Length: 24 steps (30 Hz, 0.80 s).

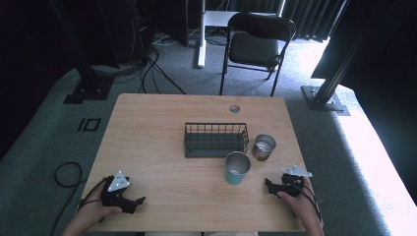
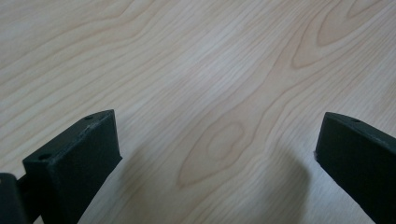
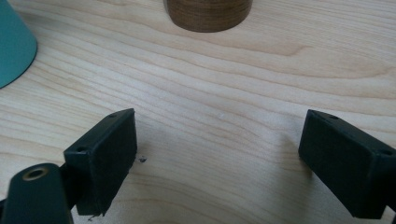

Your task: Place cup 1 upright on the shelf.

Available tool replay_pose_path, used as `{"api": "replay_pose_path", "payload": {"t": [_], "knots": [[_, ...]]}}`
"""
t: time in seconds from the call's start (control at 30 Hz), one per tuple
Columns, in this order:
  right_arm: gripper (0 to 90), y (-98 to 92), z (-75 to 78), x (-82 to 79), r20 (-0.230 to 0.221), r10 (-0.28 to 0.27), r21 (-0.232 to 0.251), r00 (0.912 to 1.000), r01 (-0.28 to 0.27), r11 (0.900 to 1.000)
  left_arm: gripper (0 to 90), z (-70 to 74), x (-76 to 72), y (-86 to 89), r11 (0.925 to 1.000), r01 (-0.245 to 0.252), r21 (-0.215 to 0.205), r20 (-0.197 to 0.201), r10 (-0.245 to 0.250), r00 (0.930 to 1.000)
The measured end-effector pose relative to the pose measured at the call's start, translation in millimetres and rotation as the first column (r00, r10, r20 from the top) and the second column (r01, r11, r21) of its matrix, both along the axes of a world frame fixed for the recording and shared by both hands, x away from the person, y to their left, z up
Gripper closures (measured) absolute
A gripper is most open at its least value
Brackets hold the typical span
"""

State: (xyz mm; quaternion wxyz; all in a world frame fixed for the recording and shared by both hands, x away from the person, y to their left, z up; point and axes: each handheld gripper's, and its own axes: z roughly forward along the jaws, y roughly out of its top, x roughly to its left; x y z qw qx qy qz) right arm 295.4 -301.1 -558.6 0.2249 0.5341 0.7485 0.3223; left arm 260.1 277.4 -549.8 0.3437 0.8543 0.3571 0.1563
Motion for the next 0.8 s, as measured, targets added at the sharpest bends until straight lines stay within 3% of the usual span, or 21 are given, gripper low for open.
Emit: {"api": "replay_pose_path", "payload": {"t": [0.53, 0.8], "knots": [[11.1, 0.0, 0.0, 0.0, 0.0, 0.0, 0.0, 1.0, 0.0, 1.0, 0.5, 7.8, 6.8, -24.3, 0.9977, 0.065, -0.022, 0.019, -0.064, 0.9978], [11.0, 0.0, 0.0, 0.0, 0.0, 0.0, 0.0, 1.0, 0.0, 1.0, 0.5, 13.8, 10.6, -38.4, 0.9926, 0.112, -0.046, 0.046, -0.11, 0.9929]]}}
